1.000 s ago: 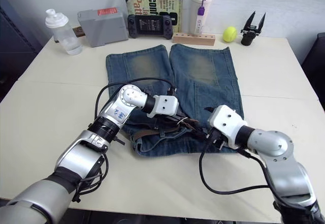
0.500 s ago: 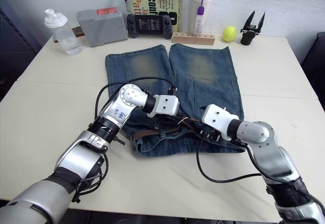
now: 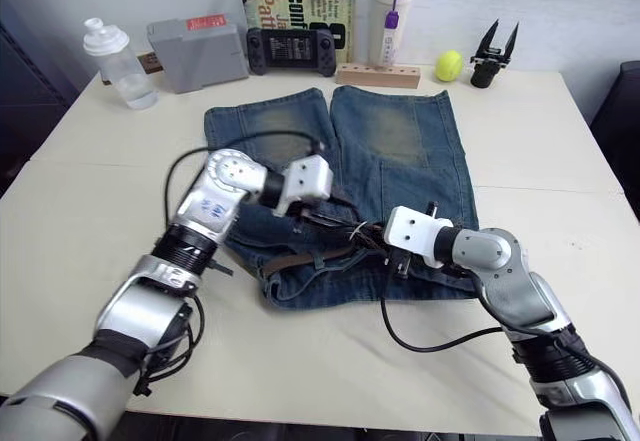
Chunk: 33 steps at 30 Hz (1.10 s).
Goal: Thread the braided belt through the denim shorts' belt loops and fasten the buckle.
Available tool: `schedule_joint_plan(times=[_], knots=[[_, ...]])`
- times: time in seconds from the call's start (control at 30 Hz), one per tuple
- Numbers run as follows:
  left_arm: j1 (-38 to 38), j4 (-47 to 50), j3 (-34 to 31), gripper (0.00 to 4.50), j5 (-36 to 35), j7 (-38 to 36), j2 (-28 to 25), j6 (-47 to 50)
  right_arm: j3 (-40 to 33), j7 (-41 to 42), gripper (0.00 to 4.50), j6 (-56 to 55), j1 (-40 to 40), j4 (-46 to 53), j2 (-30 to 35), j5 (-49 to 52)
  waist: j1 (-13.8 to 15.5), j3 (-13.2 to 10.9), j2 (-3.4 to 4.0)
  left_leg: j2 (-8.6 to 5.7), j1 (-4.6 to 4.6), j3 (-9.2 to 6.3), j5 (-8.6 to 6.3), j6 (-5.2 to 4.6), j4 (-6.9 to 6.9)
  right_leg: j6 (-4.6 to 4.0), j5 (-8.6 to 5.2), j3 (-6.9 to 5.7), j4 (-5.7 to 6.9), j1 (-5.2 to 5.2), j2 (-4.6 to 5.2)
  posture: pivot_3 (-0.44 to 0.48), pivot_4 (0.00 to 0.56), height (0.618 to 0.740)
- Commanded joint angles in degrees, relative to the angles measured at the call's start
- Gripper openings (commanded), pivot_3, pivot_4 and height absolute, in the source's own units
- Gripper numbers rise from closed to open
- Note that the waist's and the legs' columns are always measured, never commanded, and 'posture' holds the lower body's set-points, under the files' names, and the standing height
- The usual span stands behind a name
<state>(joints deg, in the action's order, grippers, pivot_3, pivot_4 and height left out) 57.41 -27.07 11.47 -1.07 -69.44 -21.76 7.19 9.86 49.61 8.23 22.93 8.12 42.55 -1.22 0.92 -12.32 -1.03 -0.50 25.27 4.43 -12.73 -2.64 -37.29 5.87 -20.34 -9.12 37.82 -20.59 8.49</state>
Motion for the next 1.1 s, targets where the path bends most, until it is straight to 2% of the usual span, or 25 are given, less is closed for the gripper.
schedule_joint_plan(times=[0.03, 0.17, 0.2, 0.23, 0.3, 0.33, 0.47, 0.8, 0.97, 1.1], knots=[[-2.05, 8.88, -4.17, 3.79, -6.26, -1.55, -3.41, 9.90, -4.15, 0.85, 0.00, -1.31, 0.61, 2.22, 2.16, 1.43, -0.10, 0.00, 0.00, 0.00, 0.00, 0.00, 0.00, 0.00, 0.01, 0.00, 0.00, 0.00, -0.01, 0.00, 0.00, 0.000, 0.150, 0.697], [-5.75, 16.10, -7.84, 3.79, -12.37, -1.01, -6.15, 21.25, -5.42, 1.35, 0.00, -1.48, 0.01, 3.62, 3.34, 1.79, 0.32, 0.00, 0.00, 0.00, -0.01, -0.06, 0.00, 0.00, -0.04, 0.00, 0.00, 0.03, -0.02, 0.08, 0.00, 0.000, 0.150, 0.697], [-7.89, 18.80, -7.67, 3.22, -13.27, -1.66, -7.22, 22.85, -5.61, 1.33, 0.00, -1.52, -0.10, 3.98, 3.56, 1.66, 0.28, 0.00, 0.00, 0.00, -0.01, -0.06, 0.00, 0.00, -0.07, 0.00, 0.00, 0.07, -0.02, 0.09, 0.01, 0.000, 0.150, 0.697], [-9.96, 21.48, -7.02, 3.06, -13.71, -1.92, -8.06, 24.01, -5.66, 1.38, 0.00, -1.72, -0.18, 4.25, 3.74, 1.45, 0.21, 0.00, 0.00, 0.00, 0.01, -0.06, 0.00, 0.00, -0.06, 0.00, 0.00, 0.11, -0.02, 0.08, 0.01, 0.000, 0.150, 0.697], [-13.39, 25.70, -5.19, 2.27, -13.84, -1.59, -9.31, 25.29, -5.78, 1.37, 0.00, -1.87, -0.31, 4.69, 3.86, 1.29, 0.19, 0.00, 0.00, 0.00, -0.03, -0.06, 0.00, 0.00, 0.01, 0.00, 0.00, 0.21, -0.05, 0.08, 0.01, 0.000, 0.150, 0.697], [-14.67, 27.18, -4.36, 1.72, -13.68, -1.21, -9.70, 25.62, -5.83, 1.33, 0.00, -1.87, -0.36, 4.85, 3.85, 1.33, 0.23, 0.00, 0.01, 0.01, -0.02, -0.08, 0.01, 0.01, 0.01, -0.01, 0.00, 0.22, -0.05, 0.08, -0.01, 0.000, 0.150, 0.697], [-18.85, 26.32, 1.10, 0.13, -6.41, 0.82, -12.21, 17.27, -5.60, 1.27, 0.00, -1.43, -0.41, 5.32, 4.18, 0.77, 0.38, 0.00, 0.01, 0.01, -0.03, -0.07, 0.02, 0.03, -0.02, -0.01, 0.00, 0.27, -0.04, 0.11, 0.00, 0.000, 0.150, 0.697], [-23.08, 27.18, 3.56, 0.05, -7.49, 0.29, -12.13, 15.76, -6.07, 0.77, 0.00, -1.00, -2.62, 6.77, 5.14, -0.12, 0.36, 0.00, 0.01, 0.01, -0.03, -0.04, 0.01, 0.03, 0.05, -0.01, -0.01, 0.25, -0.06, 0.05, 0.02, 0.000, 0.150, 0.697], [-16.65, 20.33, -4.53, 0.05, -12.84, 5.36, -8.36, 21.09, -5.74, 0.22, 0.00, -0.28, -4.18, 8.13, 4.79, -0.13, 0.59, -0.01, 0.00, 0.02, 0.03, -0.09, 0.01, 0.03, -0.05, -0.01, -0.01, 0.23, -0.03, 0.06, 0.03, 0.000, 0.150, 0.697], [-17.97, 24.35, -4.74, 0.05, -17.93, -0.27, -10.76, 25.65, -5.60, 0.23, 0.00, -0.18, -4.46, 8.25, 4.74, -0.06, -0.07, 0.00, 0.01, 0.02, -0.09, 0.00, 0.00, 0.03, 0.08, -0.01, -0.01, 0.18, -0.06, 0.07, 0.03, 0.000, 0.150, 0.697]])
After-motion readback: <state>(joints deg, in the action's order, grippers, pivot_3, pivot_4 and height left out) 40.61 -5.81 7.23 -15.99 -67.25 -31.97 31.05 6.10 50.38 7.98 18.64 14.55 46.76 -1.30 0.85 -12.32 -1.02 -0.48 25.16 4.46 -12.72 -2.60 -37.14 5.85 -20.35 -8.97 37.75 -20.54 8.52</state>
